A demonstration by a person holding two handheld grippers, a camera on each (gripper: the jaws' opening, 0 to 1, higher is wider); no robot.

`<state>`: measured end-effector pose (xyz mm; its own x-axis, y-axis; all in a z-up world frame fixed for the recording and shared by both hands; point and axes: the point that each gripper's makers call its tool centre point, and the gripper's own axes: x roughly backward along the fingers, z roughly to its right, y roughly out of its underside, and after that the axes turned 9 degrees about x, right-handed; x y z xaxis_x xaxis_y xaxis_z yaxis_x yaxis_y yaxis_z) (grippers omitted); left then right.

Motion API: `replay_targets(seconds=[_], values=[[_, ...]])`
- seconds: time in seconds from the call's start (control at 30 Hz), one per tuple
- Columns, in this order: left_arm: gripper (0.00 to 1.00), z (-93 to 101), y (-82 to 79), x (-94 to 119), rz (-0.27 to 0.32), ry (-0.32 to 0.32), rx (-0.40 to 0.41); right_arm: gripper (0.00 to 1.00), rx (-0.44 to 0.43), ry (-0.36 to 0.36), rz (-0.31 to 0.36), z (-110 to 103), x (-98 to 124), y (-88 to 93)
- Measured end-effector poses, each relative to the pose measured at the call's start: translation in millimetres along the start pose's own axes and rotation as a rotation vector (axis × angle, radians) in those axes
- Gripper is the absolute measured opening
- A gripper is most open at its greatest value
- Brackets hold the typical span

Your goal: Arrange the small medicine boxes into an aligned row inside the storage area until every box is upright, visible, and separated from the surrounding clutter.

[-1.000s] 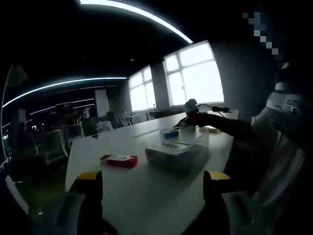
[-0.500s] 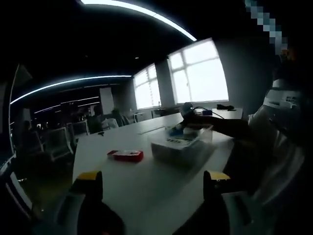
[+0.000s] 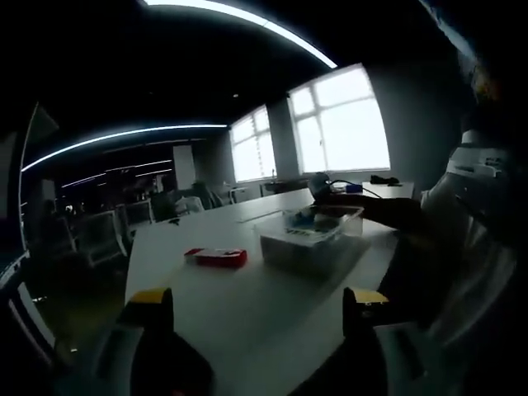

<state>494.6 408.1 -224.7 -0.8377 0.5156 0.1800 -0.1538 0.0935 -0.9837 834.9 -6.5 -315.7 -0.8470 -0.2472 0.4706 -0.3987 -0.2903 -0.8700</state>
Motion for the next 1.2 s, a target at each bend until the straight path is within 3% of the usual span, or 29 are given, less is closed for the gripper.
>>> replay_targets(seconds=[0.37, 0.8, 0.93, 1.1, 1.2], values=[[0.84, -1.4, 1.4, 7, 0.005, -0.011, 0.001, 0.79, 0.035, -0.049, 0.002, -6, 9, 3.2], [0.84, 3.6, -1.6, 11, -0.016, -0.020, -0.022, 0.77, 0.039, -0.038, 0.032, -9, 14, 4.9], [0.84, 2.8, -2.8, 12, 0.012, -0.020, -0.010, 0.76, 0.042, -0.045, 0.031, -9, 13, 4.9], [0.84, 3.8, -0.9, 8, -0.007, -0.017, -0.017, 0.76, 0.097, -0.108, 0.059, -9, 16, 4.4], [0.84, 9.1, -6.3, 9, 0.019, 0.001, -0.014, 0.72, 0.070, -0.083, 0.070, -1, 19, 7.3]])
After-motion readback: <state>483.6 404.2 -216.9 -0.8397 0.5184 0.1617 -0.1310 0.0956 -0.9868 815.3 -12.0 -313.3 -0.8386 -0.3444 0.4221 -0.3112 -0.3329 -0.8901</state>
